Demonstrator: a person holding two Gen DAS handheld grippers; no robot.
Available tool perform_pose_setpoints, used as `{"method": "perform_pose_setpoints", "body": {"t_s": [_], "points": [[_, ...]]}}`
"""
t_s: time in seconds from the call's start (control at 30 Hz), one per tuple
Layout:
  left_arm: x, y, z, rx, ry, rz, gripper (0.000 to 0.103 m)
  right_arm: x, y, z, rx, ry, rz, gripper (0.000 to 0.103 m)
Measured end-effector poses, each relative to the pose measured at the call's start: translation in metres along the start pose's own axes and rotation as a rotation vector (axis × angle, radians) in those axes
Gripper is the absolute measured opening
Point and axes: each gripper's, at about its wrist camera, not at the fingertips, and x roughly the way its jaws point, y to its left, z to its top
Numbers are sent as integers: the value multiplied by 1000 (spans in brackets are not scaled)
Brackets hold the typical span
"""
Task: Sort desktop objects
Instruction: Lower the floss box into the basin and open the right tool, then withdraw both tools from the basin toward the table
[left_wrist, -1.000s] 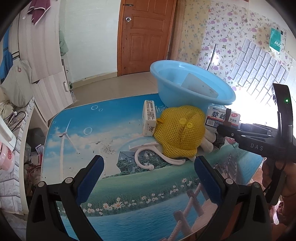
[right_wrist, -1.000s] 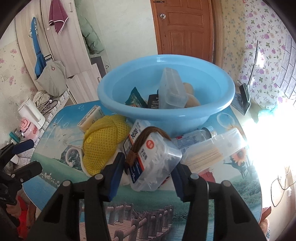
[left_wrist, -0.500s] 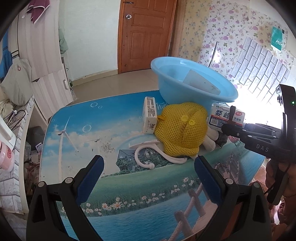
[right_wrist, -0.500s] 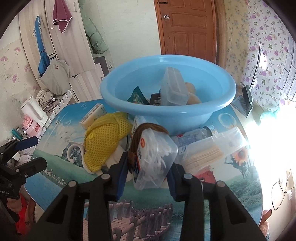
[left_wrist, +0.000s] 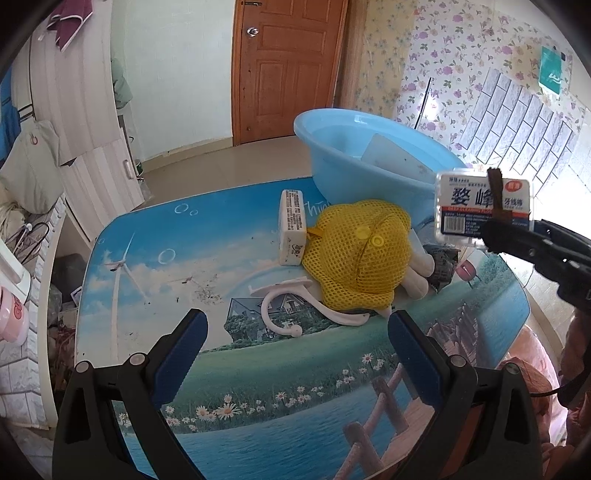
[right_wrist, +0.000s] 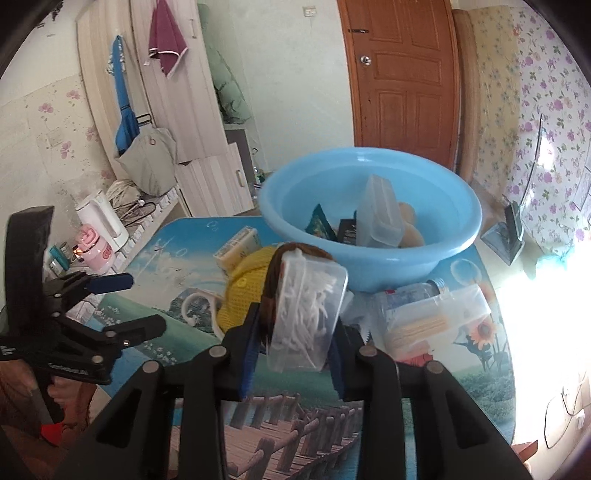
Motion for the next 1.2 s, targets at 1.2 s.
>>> {"method": "perform_pose_setpoints", "body": {"t_s": [1.2], "points": [[1, 14, -10, -47, 20, 25, 98, 5, -41, 59, 99, -120, -152, 65]]}}
